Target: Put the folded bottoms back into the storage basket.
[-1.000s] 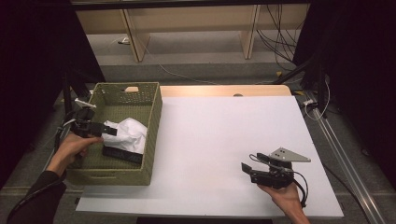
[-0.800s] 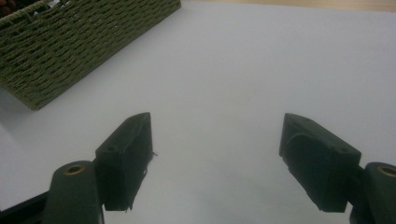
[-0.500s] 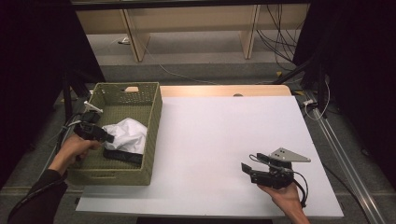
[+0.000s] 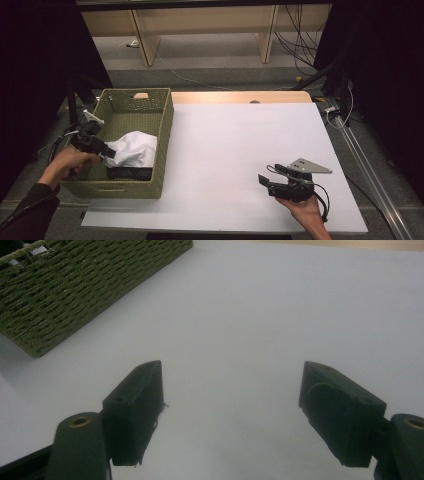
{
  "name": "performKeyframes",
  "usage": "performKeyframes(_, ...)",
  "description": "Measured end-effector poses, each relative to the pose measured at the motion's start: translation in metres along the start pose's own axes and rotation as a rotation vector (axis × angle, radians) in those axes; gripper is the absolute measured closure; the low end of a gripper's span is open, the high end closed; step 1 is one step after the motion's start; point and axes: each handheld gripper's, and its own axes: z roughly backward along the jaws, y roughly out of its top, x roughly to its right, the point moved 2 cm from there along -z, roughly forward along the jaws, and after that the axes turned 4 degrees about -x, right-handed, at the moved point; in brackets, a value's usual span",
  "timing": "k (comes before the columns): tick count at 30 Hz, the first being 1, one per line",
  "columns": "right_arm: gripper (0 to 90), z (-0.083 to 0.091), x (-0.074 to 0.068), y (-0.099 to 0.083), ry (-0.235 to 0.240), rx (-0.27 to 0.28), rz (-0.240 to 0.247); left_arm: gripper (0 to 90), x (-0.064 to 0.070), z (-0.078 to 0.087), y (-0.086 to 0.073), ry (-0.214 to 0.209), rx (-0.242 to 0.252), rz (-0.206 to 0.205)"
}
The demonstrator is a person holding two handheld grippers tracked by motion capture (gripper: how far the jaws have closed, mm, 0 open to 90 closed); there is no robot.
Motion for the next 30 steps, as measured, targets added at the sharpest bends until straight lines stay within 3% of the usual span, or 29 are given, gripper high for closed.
performKeyframes(2,26.9,0.000,0.000,0.000,-0.001,0.000,-0.002,78.5,0.002,0.001,0.002,0.010,0.011,0.002)
performKeyframes(5,26.9,0.001,0.001,0.000,0.001,0.002,-0.008,57.6,0.005,0.011,0.008,0.038,0.052,0.017)
performKeyframes(7,26.9,0.001,0.001,0.000,0.001,0.001,-0.008,45.5,0.007,0.021,0.013,0.080,0.098,0.027)
performKeyframes(9,26.9,0.000,0.000,0.000,0.000,0.001,-0.003,40.0,0.010,0.029,0.021,0.077,0.159,0.038)
performKeyframes(12,26.9,-0.001,0.000,0.000,0.000,-0.003,0.002,40.0,0.016,0.032,0.036,0.074,0.222,0.023)
performKeyframes(16,26.9,0.000,0.000,0.000,0.000,0.001,0.000,37.1,0.025,0.022,0.056,0.055,0.253,0.006)
performKeyframes(22,26.9,-0.001,0.001,0.000,0.003,-0.002,0.003,35.1,0.034,-0.001,0.082,0.062,0.237,-0.043)
performKeyframes(30,26.9,-0.001,0.002,0.000,0.004,-0.001,0.002,31.2,0.027,-0.025,0.099,0.064,0.224,-0.020)
